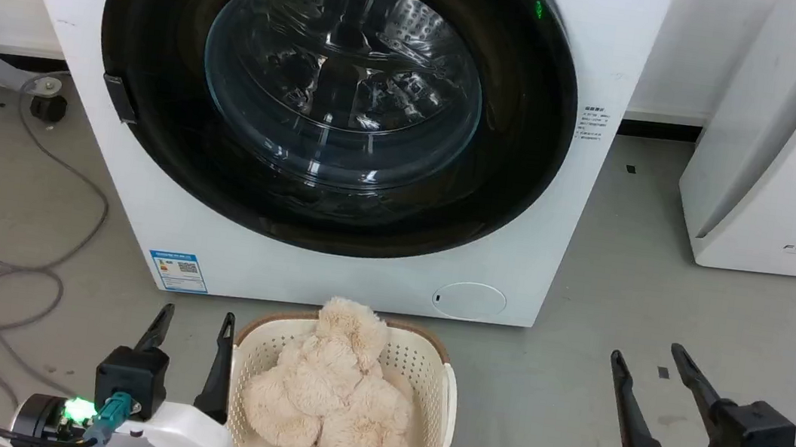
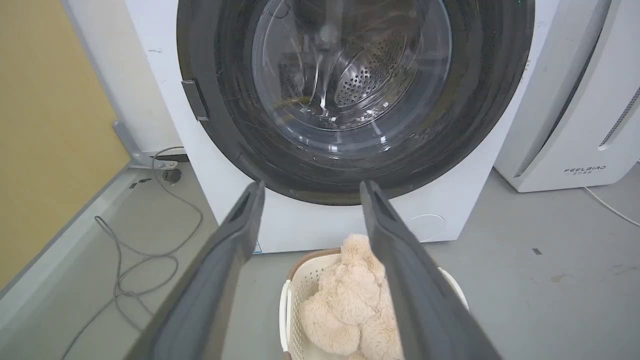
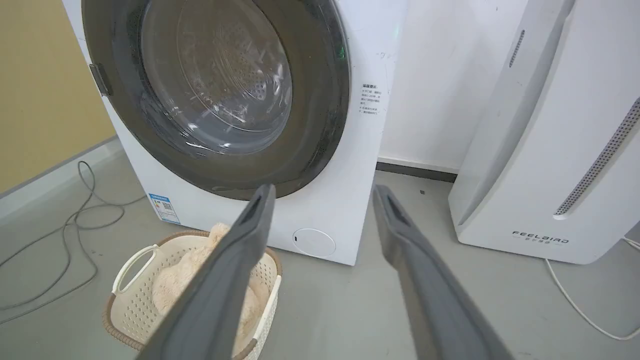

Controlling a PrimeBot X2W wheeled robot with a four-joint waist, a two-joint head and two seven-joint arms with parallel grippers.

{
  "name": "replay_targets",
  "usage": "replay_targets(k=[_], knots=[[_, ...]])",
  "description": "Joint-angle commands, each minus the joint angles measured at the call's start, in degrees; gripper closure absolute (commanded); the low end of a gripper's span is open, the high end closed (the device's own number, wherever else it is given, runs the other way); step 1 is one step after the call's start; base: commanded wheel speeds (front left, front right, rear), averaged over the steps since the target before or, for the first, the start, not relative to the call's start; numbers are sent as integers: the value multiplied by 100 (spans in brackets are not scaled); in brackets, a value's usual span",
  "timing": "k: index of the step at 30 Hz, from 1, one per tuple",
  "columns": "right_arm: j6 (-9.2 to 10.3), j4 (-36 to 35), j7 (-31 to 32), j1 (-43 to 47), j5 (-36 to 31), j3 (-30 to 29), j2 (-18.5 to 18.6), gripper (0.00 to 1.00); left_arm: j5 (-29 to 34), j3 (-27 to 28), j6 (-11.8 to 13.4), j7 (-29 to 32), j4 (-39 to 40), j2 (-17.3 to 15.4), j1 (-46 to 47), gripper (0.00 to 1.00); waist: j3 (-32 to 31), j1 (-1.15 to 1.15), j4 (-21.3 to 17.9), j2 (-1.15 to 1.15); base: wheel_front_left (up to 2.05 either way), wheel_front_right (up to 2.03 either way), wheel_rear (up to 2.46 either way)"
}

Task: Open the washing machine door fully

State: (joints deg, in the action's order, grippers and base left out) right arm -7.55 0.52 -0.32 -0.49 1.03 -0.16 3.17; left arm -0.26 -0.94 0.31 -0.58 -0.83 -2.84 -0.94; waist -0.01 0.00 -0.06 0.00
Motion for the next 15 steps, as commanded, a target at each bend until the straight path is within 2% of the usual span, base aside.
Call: replay_targets(k=[1,3,4,5,15], knots=[[0,22,-58,53,43,-20,-3,0,-61,-23,7,-55,-44,-1,41,0,-1,0,-1,0,0,0,0],[1,35,-76,65,74,-29,-4,0,-78,-47,12,-80,-67,-1,52,0,-3,0,-3,0,0,0,0],[1,42,-86,71,94,-33,-4,9,-84,-60,13,-92,-77,-1,57,0,-4,0,-4,0,0,0,0],[1,48,-96,77,108,-38,-4,100,-91,-72,14,-104,-87,-1,62,0,-5,0,-5,0,0,0,0],[1,84,-199,126,313,-67,-6,100,-152,-181,30,-224,-162,-2,110,0,0,0,-15,0,0,0,0]])
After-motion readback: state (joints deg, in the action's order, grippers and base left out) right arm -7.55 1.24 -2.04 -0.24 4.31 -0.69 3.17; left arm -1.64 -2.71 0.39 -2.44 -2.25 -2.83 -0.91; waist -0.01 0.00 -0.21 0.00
